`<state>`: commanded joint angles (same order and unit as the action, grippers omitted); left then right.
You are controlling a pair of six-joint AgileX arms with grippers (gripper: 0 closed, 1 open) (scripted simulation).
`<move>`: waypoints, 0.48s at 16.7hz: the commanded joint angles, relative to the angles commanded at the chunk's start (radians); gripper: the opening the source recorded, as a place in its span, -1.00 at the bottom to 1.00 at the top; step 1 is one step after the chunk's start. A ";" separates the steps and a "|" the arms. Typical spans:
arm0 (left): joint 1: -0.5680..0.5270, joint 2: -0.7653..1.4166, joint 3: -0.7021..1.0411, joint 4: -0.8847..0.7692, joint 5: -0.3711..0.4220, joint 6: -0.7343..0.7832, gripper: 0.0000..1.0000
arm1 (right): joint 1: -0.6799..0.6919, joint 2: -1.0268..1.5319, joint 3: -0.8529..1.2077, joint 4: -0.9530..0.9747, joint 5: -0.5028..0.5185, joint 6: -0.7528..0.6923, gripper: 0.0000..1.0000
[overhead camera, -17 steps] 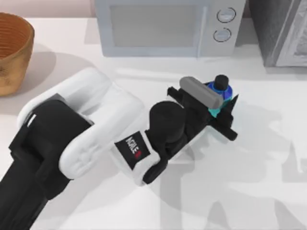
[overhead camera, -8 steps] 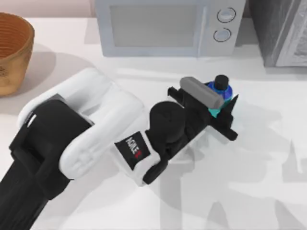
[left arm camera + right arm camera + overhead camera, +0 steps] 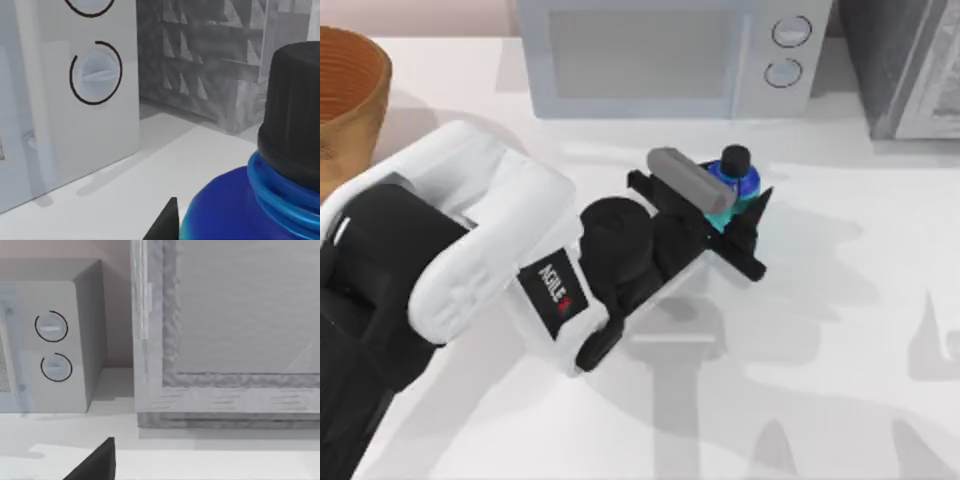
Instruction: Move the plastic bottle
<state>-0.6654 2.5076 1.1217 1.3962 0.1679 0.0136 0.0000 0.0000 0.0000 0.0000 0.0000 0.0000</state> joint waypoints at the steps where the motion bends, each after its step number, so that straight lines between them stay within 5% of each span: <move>1: 0.052 -0.016 -0.040 0.022 0.050 0.001 -1.00 | 0.000 0.000 0.000 0.000 0.000 0.000 1.00; 8: 0.578 -0.178 -0.414 0.196 0.545 0.009 -1.00 | 0.000 0.000 0.000 0.000 0.000 0.000 1.00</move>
<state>-0.0876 2.3292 0.7080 1.5924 0.7126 0.0221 0.0000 0.0000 0.0000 0.0000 0.0000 0.0000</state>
